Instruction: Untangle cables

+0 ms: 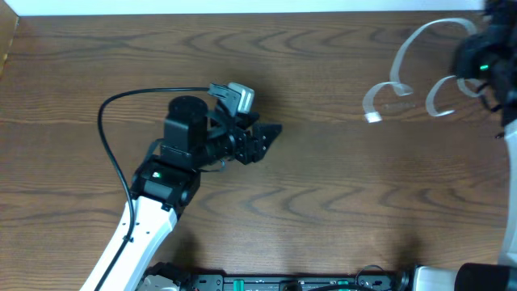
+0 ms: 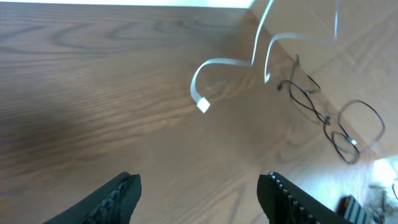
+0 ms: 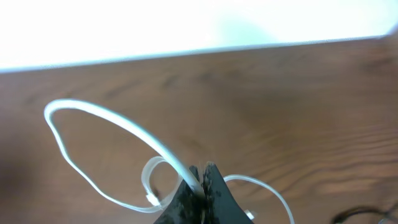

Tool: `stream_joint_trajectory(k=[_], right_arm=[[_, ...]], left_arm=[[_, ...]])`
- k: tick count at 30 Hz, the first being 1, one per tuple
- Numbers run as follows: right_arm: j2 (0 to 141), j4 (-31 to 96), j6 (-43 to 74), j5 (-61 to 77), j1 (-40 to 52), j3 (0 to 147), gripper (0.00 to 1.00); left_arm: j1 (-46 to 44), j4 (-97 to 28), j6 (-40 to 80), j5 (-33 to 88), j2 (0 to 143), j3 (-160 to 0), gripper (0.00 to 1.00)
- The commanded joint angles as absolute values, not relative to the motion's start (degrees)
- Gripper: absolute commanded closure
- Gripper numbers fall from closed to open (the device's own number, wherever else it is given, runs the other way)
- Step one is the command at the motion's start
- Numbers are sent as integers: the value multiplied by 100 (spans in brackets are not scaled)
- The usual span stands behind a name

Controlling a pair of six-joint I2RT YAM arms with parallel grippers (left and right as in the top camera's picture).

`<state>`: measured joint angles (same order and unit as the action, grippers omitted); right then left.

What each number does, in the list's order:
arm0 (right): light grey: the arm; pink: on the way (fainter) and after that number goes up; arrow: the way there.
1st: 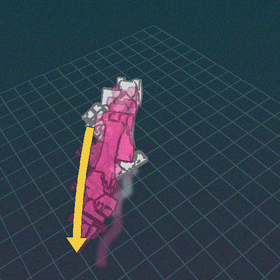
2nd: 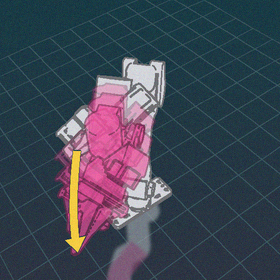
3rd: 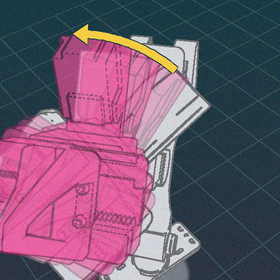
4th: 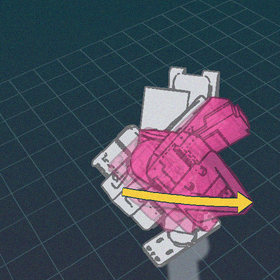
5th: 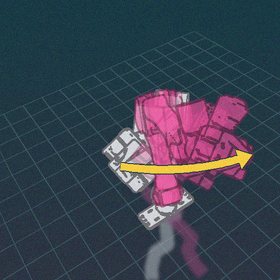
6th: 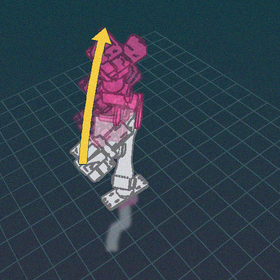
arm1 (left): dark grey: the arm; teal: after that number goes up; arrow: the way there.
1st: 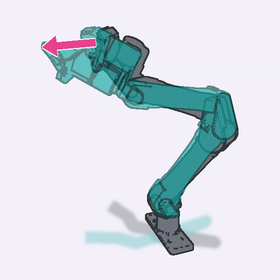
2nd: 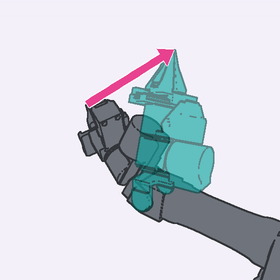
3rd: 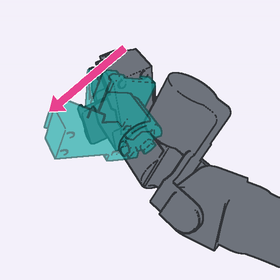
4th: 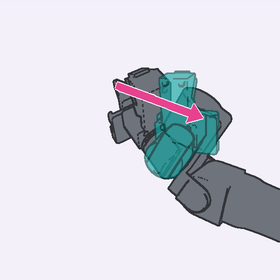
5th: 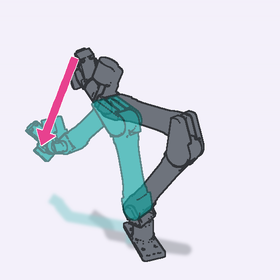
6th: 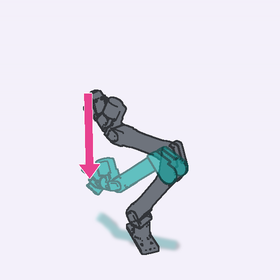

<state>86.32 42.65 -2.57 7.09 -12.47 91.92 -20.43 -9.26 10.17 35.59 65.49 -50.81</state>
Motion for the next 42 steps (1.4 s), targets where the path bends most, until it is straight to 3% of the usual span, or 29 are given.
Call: stream_joint_trajectory(k=[1, 8, 14, 21, 26, 37, 42], right_arm=[[8818, 3800, -154, 548, -1785, 9338, 99], [9924, 2596, -23, 115, -2556, 9968, 99], [11415, 3500, -34, -379, -3249, 12053, 99], [12702, 4187, 34, -429, -3765, 13423, 99], [13172, 4106, 624, -386, -3854, 13603, 99], [13756, 3760, 729, -145, -3863, 13605, 99], [13758, 3341, 976, 683, -3804, 13775, 99]], left_arm=[[-2329, -941, 880, 3509, 6558, -5085, 34], [-2836, -941, 856, 3485, 6558, -5085, 34], [-3218, -934, 858, 3476, 6558, -5085, 34], [-3734, -819, 862, 2556, 6558, -5085, 33], [-3938, -552, 864, 2329, 6560, -5085, 33], [-3935, -683, 1037, 2331, 6716, -5085, 32], [-3935, -659, 1039, 2329, 6899, -5085, 32]])
